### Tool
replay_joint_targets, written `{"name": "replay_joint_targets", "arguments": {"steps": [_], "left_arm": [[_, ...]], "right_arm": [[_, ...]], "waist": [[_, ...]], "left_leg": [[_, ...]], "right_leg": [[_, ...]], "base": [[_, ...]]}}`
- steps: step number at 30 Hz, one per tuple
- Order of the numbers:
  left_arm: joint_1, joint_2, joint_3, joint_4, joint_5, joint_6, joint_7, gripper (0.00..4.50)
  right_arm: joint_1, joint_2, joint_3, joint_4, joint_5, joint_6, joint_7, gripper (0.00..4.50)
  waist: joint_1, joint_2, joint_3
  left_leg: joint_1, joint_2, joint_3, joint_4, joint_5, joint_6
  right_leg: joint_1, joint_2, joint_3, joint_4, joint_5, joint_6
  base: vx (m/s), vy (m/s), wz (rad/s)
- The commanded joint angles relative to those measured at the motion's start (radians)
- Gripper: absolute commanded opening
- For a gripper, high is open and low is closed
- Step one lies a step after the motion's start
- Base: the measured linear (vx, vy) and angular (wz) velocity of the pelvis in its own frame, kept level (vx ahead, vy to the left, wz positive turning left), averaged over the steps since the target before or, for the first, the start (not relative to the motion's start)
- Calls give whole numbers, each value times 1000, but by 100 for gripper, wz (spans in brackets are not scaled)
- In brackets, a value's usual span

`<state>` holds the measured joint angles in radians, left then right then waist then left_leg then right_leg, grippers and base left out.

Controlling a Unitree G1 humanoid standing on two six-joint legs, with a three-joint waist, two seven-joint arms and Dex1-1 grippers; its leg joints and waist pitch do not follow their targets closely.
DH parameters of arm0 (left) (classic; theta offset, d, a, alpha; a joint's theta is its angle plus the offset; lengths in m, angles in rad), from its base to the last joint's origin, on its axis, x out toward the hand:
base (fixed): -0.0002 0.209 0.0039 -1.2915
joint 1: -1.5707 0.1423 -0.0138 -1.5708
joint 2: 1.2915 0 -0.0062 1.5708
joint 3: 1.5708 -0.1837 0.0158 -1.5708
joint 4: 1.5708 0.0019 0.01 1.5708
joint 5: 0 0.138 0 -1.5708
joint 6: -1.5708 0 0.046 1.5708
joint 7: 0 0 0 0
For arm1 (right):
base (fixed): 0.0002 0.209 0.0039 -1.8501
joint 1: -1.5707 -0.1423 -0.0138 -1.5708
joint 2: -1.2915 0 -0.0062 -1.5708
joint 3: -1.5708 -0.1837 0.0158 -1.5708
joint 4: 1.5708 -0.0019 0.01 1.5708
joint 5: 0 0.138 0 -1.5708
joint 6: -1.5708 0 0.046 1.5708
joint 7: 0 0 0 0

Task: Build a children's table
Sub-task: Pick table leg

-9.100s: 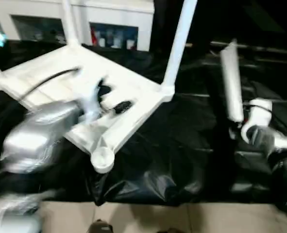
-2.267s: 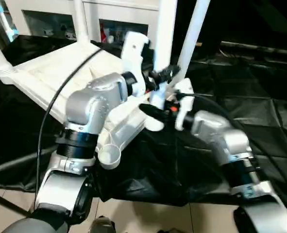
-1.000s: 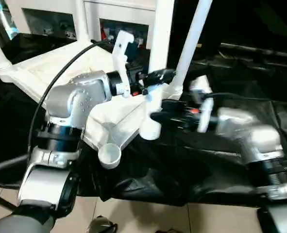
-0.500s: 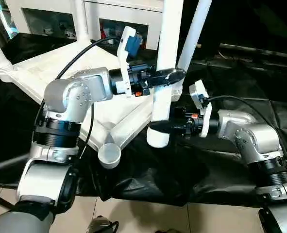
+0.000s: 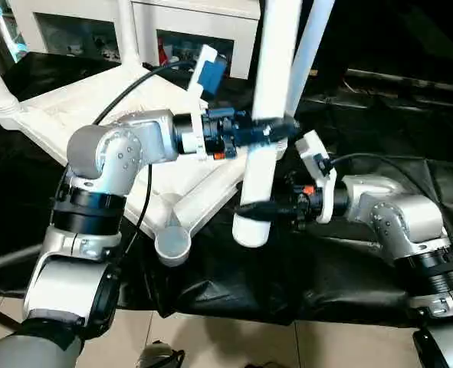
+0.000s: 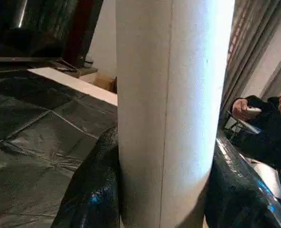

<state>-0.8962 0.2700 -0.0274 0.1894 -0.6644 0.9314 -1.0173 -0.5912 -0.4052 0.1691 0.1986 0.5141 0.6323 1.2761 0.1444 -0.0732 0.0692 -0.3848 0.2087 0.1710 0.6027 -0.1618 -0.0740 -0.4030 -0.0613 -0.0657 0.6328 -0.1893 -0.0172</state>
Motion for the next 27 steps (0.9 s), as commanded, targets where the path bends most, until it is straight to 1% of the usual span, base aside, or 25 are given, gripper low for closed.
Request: {"name": "replay_joint_targets", "arguments": {"steps": [1,2,5,8,9,10,14,18,20,21,22,23,24,25,26,27], "left_arm": [[-2,-9,-24,-33,-29,18,-29,182],[-3,-10,-23,-35,-31,20,-32,182],[-6,-11,-19,-39,-38,24,-32,182],[-7,-13,-16,-39,-41,24,-31,182],[-7,-15,-13,-40,-44,25,-30,182],[-8,-16,-12,-41,-45,26,-31,182],[-8,-16,-11,-41,-47,27,-33,182],[-6,-16,-14,-43,-44,25,-32,182],[-5,-15,-15,-44,-43,23,-32,182],[-3,-16,-14,-43,-38,16,-24,217],[-3,-16,-14,-43,-38,16,-24,238],[-6,-23,0,-33,-41,15,-10,252],[-6,-23,0,-33,-41,15,-10,252],[-8,-35,34,-20,-58,14,7,273],[-8,-35,34,-20,-58,14,7,273],[-6,-43,51,-18,-62,3,21,289]], "right_arm": [[-4,-23,-4,-6,-1,12,-2,276],[-4,-25,-4,-6,-1,16,3,273],[-4,-29,-3,-1,4,28,15,244],[-3,-30,-3,1,5,33,21,237],[-2,-29,-3,2,10,39,24,225],[-1,-28,-3,3,13,41,24,201],[-2,-24,-9,10,15,41,21,194],[1,-20,-15,12,15,38,18,191],[2,-20,-16,12,15,38,18,191],[3,-18,-18,12,15,36,14,191],[3,-18,-18,12,15,36,14,191],[4,-13,-22,12,17,35,8,191],[4,-13,-22,12,17,35,8,191],[9,-5,-30,7,24,33,-5,191],[9,-5,-30,7,24,33,-5,191],[12,1,-36,3,30,33,-11,191]], "waist": [[0,-4,-83],[0,-4,-83],[0,-4,-83],[1,-4,-84],[1,-4,-84],[1,-4,-83],[1,-2,-84],[1,-3,-84],[1,-1,-85],[1,-2,-85],[2,-2,-85],[2,-2,-84],[2,-2,-84],[1,-2,-84],[2,-2,-85],[2,-3,-85]], "left_leg": [[19,21,2,-59,-90,1],[18,21,1,-59,-92,1],[18,20,1,-59,-91,0],[18,21,1,-59,-88,1],[18,20,1,-59,-85,2],[18,20,1,-59,-87,3],[18,21,1,-59,-90,-2],[19,20,1,-59,-87,-3],[19,20,1,-58,-86,-2],[18,20,1,-58,-85,-1],[18,20,1,-58,-85,-1],[19,20,1,-58,-87,-1],[19,20,1,-58,-87,-1],[18,20,2,-58,-86,-2],[18,20,1,-57,-86,-3],[18,20,1,-58,-89,-2]], "right_leg": [[60,-77,44,-61,-93,-201],[60,-76,44,-61,-94,-201],[61,-77,44,-61,-97,-200],[61,-77,44,-60,-88,-203],[61,-76,44,-60,-84,-203],[61,-77,44,-61,-87,-203],[61,-77,44,-61,-94,-201],[61,-76,43,-60,-84,-203],[61,-76,43,-59,-76,-206],[62,-76,43,-59,-74,-207],[62,-76,43,-59,-72,-208],[61,-76,43,-60,-76,-209],[61,-76,43,-60,-76,-209],[61,-77,44,-59,-77,-211],[61,-77,43,-59,-75,-212],[62,-77,43,-59,-73,-213]], "base": [[0,0,0],[0,0,0],[0,0,0],[0,0,0],[0,0,0],[0,0,0],[0,0,0],[0,0,0],[0,0,0],[0,0,0],[0,0,0],[0,0,0],[0,0,0],[0,0,0],[0,0,0],[0,0,0]]}}
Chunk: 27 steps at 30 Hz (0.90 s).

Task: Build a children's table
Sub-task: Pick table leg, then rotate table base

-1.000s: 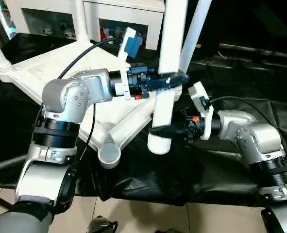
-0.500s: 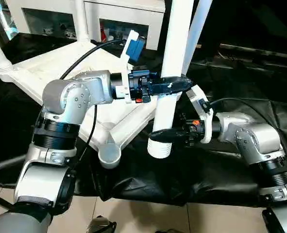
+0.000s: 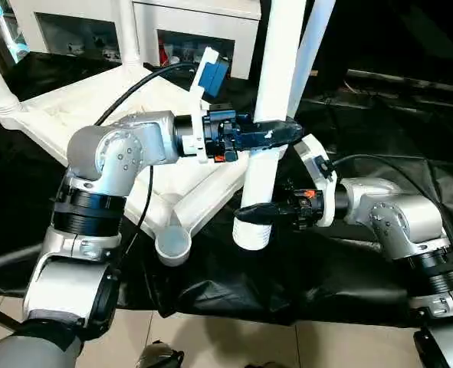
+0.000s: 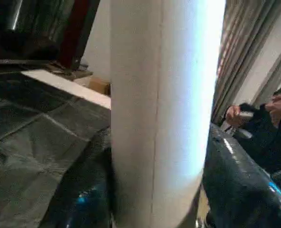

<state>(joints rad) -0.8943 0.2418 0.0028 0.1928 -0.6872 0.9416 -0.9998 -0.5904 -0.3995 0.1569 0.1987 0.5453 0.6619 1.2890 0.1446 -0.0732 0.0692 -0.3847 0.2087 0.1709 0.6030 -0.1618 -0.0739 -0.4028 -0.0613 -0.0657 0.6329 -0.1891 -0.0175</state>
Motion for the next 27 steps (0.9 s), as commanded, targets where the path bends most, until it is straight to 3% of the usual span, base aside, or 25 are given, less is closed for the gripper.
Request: {"name": "replay_joint_targets", "arguments": {"steps": [1,3,4,7,8,10,11,13,14,16,17,19,21,22,23,26,27], "left_arm": [[-5,-25,40,-17,-42,-20,21,297],[-4,-32,52,-14,-44,-29,34,299],[8,-59,112,12,-62,-80,67,299],[11,-71,138,24,-75,-95,81,299],[10,-84,182,52,-87,-136,106,299],[9,-86,210,72,-89,-168,119,299],[13,-70,227,86,-78,-190,125,299],[17,-59,239,93,-69,-201,130,299],[27,-21,232,96,-38,-213,118,299],[55,66,176,96,56,-261,78,299],[57,71,173,96,62,-264,76,299],[66,102,151,96,95,-282,62,299],[95,188,64,85,187,-364,-17,299],[120,268,-21,76,264,-430,-105,299],[121,271,-24,76,267,-432,-108,299],[149,423,-196,88,430,-567,-267,299],[149,430,-204,90,437,-571,-273,299]], "right_arm": [[14,2,-32,-1,7,5,-31,191],[15,7,-38,-3,12,7,-36,191],[24,30,-64,-12,33,5,-63,191],[28,38,-73,-15,38,2,-72,191],[34,54,-92,-15,43,-9,-100,191],[38,67,-108,-12,43,-23,-127,191],[42,86,-131,-4,37,-49,-173,191],[46,100,-149,2,32,-68,-209,191],[51,122,-179,13,25,-99,-269,191],[62,155,-222,25,5,-153,-363,191],[62,156,-225,26,3,-156,-369,191],[67,167,-237,28,-7,-176,-400,191],[73,181,-253,41,-38,-224,-473,191],[81,186,-256,49,-70,-255,-520,191],[81,186,-257,49,-71,-255,-522,191],[110,194,-252,46,-107,-309,-556,191],[112,194,-251,45,-109,-309,-557,191]], "waist": [[2,-3,-85],[3,-4,-85],[3,-2,-85],[3,-4,-86],[4,3,-87],[2,-2,-85],[3,7,-86],[-1,5,-87],[1,13,-87],[-6,13,-86],[-5,19,-86],[-6,22,-87],[-3,24,-85],[-8,24,-84],[-6,23,-83],[-10,28,-82],[-10,27,-81]], "left_leg": [[17,20,2,-57,-86,1],[17,19,1,-57,-85,1],[17,20,0,-58,-85,2],[16,18,1,-56,-83,6],[18,20,0,-57,-86,4],[17,18,1,-58,-97,2],[18,18,-1,-59,-100,-3],[21,19,-2,-61,-106,-16],[23,21,-4,-62,-101,-19],[23,20,-3,-65,-110,-29],[27,22,-4,-67,-116,-35],[30,22,-3,-68,-123,-49],[30,22,-4,-70,-128,-47],[29,22,-4,-74,-149,-61],[30,22,-7,-76,-150,-61],[33,23,-5,-80,-165,-76],[33,23,-5,-80,-165,-74]], "right_leg": [[62,-77,44,-59,-68,-215],[63,-78,43,-60,-69,-216],[63,-77,43,-59,-70,-212],[64,-76,43,-60,-59,-215],[63,-77,42,-59,-60,-214],[63,-76,43,-63,-73,-207],[61,-78,42,-63,-80,-204],[60,-75,41,-61,-87,-193],[58,-77,42,-61,-83,-190],[56,-73,43,-60,-86,-177],[52,-75,43,-61,-90,-171],[53,-73,43,-58,-69,-179],[51,-76,43,-63,-69,-186],[51,-74,43,-61,-101,-169],[52,-76,44,-66,-115,-160],[50,-76,47,-63,-135,-137],[48,-77,47,-66,-135,-138]], "base": [[0,0,0],[0,0,0],[0,0,0],[0,0,0],[0,0,0],[0,0,0],[0,0,0],[0,0,0],[0,0,0],[0,0,0],[0,0,0],[0,0,0],[0,0,0],[0,0,0],[0,0,0],[0,0,0],[0,0,0]]}}
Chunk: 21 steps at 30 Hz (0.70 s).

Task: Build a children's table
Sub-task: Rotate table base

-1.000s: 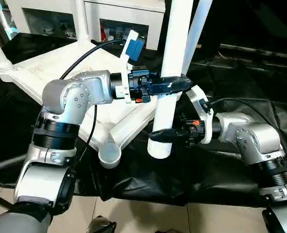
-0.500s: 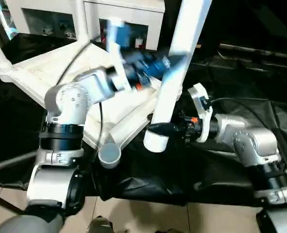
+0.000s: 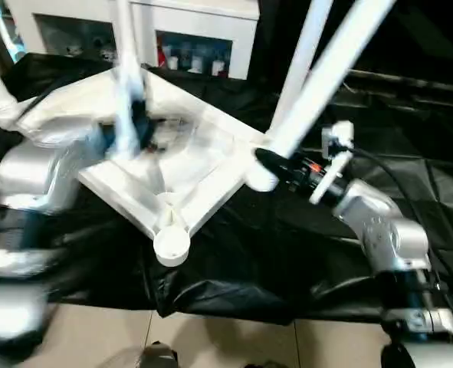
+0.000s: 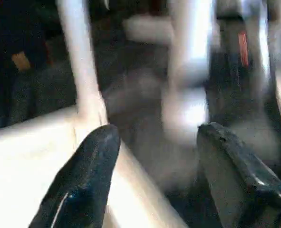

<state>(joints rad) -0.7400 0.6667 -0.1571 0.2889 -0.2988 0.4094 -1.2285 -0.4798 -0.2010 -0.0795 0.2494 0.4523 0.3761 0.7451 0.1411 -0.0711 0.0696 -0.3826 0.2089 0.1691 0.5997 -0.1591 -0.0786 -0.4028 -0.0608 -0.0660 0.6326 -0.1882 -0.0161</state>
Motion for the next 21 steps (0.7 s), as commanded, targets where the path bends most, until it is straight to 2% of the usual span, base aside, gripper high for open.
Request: {"name": "replay_joint_targets", "arguments": {"steps": [1,4,5,7,8,9,10,11,12,13,14,15,16,21], "left_arm": [[-9,48,-98,17,106,-73,-82,299],[-16,108,-186,66,207,-137,-158,299],[-21,128,-222,82,248,-151,-171,299],[-27,143,-249,98,278,-167,-182,299],[-34,161,-283,119,322,-196,-188,299],[-45,175,-316,150,373,-230,-192,299],[-49,178,-323,161,387,-242,-194,299],[-52,180,-332,173,405,-263,-197,299],[-52,180,-332,173,405,-263,-197,299],[-59,188,-357,193,448,-298,-191,299],[-64,184,-366,210,468,-310,-172,299],[-64,184,-366,210,468,-310,-172,299],[-68,179,-375,229,486,-331,-161,299],[-81,144,-386,288,519,-370,-121,299]], "right_arm": [[16,-5,-10,-11,-23,-28,-19,191],[45,-4,2,-24,-40,-35,-33,191],[52,-6,5,-31,-42,-36,-33,191],[57,-7,8,-35,-44,-41,-35,191],[63,-9,10,-40,-45,-45,-35,191],[71,-13,13,-44,-50,-52,-36,191],[73,-14,13,-45,-51,-55,-36,191],[76,-15,13,-45,-53,-58,-36,191],[76,-15,13,-45,-53,-58,-36,191],[79,-17,14,-45,-58,-62,-37,191],[79,-17,14,-45,-59,-63,-37,191],[79,-17,14,-45,-59,-63,-37,191],[81,-16,15,-46,-60,-65,-38,191],[85,-9,19,-50,-61,-71,-44,191]], "waist": [[-7,28,-81],[-9,27,-79],[-9,35,-80],[-10,32,-80],[-10,41,-80],[-12,38,-80],[-13,36,-80],[-11,42,-81],[-12,40,-82],[-11,40,-81],[-10,43,-81],[-10,42,-81],[-9,44,-82],[-10,41,-81]], "left_leg": [[35,23,-3,-78,-185,-74],[32,22,-2,-79,-201,-77],[34,23,-3,-79,-211,-82],[34,24,-4,-80,-228,-85],[35,24,-5,-80,-233,-87],[36,24,-4,-80,-241,-86],[33,24,-5,-80,-235,-86],[35,24,-5,-79,-235,-87],[36,25,-4,-79,-238,-87],[36,25,-4,-78,-238,-86],[35,24,-4,-78,-243,-86],[35,24,-4,-78,-249,-88],[36,25,-5,-78,-249,-89],[35,24,-4,-76,-255,-86]], "right_leg": [[44,-76,46,-64,-135,-149],[47,-77,48,-64,-144,-154],[44,-79,49,-62,-147,-156],[45,-80,48,-62,-153,-165],[44,-80,49,-62,-152,-166],[43,-79,49,-66,-150,-165],[46,-80,50,-61,-136,-171],[45,-80,50,-61,-132,-173],[44,-81,49,-59,-122,-182],[44,-80,49,-60,-115,-190],[44,-80,49,-60,-118,-190],[44,-80,49,-59,-121,-190],[45,-81,49,-58,-117,-193],[45,-81,50,-59,-123,-199]], "base": [[0,0,0],[0,0,0],[0,0,0],[0,0,0],[0,0,0],[0,0,0],[0,0,0],[0,0,0],[0,0,0],[0,0,0],[0,0,0],[0,0,0],[0,0,0],[0,0,0]]}}
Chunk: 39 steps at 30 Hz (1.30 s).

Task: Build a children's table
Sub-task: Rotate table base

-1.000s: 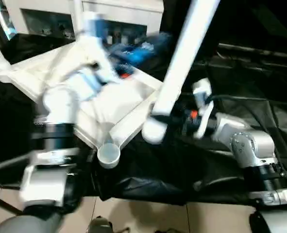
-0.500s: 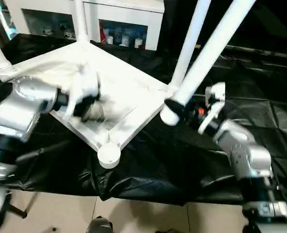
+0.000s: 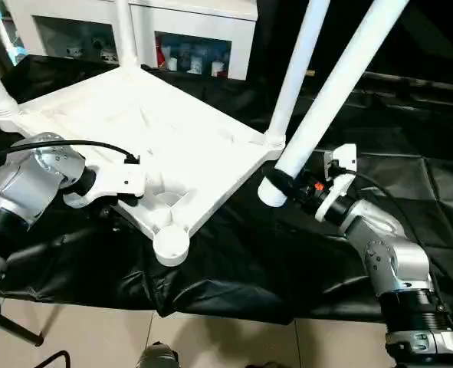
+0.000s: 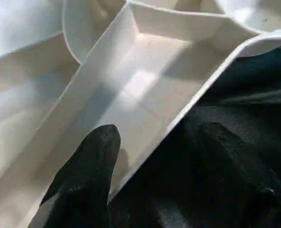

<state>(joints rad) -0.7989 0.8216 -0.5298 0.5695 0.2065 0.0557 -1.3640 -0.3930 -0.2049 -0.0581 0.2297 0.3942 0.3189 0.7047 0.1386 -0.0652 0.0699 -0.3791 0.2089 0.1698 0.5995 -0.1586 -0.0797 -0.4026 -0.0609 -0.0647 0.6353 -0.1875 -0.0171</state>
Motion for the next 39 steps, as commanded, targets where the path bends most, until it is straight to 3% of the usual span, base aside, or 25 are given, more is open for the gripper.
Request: {"name": "replay_joint_targets", "arguments": {"steps": [1,7,15,23,25,27,28,31,33,35,39], "left_arm": [[-26,-26,-12,25,15,-29,22,299],[-31,-53,-15,86,45,-79,38,229],[-45,-76,-9,111,61,-71,24,180],[16,-165,9,-22,2,177,-44,126],[40,-218,21,-53,-14,269,-11,109],[47,-270,40,-49,-17,339,45,99],[48,-284,46,-45,-15,358,62,93],[55,-404,104,-8,-21,466,218,72],[59,-429,118,0,-25,468,259,63],[77,-463,129,3,-31,425,323,55],[105,-485,124,-6,4,379,412,29]], "right_arm": [[-1,-5,-1,-30,-2,-16,-4,191],[-2,0,2,-21,-9,-21,-6,191],[4,-1,11,-23,-11,-26,-11,191],[8,5,14,-6,-25,-26,-31,191],[7,7,12,1,-27,-27,-44,191],[4,9,9,7,-25,-29,-48,191],[2,9,7,9,-24,-29,-49,191],[-6,14,-9,19,-17,-22,-70,191],[-5,16,-14,17,-16,-20,-77,191],[-4,18,-23,19,-13,-15,-95,191],[-8,18,-34,31,-11,-18,-117,191]], "waist": [[-6,35,-81],[-5,36,-82],[-4,37,-80],[-5,36,-80],[-7,32,-80],[-3,37,-79],[-3,34,-77],[-3,31,-76],[-1,34,-78],[-4,33,-81],[-11,34,-85]], "left_leg": [[32,25,-6,-77,-259,-85],[31,25,-7,-77,-260,-80],[34,26,-8,-78,-289,-84],[30,25,-7,-77,-271,-79],[30,27,-5,-76,-268,-76],[31,23,-5,-74,-273,-66],[33,23,-4,-74,-281,-61],[30,21,-6,-73,-286,-48],[30,19,-6,-71,-281,-39],[20,17,-9,-72,-256,-31],[22,17,-9,-73,-243,-22]], "right_leg": [[44,-82,49,-63,-127,-199],[45,-83,49,-62,-129,-199],[42,-83,50,-66,-155,-201],[47,-85,50,-63,-132,-220],[50,-86,51,-63,-136,-225],[48,-86,51,-69,-172,-220],[47,-85,51,-76,-198,-215],[51,-84,49,-83,-251,-195],[52,-87,49,-88,-278,-184],[59,-84,48,-89,-279,-166],[56,-79,46,-89,-241,-159]], "base": [[0,0,0],[0,0,0],[0,0,0],[0,0,0],[0,0,0],[0,0,0],[0,0,0],[0,0,0],[0,0,0],[0,0,0],[0,0,0]]}}
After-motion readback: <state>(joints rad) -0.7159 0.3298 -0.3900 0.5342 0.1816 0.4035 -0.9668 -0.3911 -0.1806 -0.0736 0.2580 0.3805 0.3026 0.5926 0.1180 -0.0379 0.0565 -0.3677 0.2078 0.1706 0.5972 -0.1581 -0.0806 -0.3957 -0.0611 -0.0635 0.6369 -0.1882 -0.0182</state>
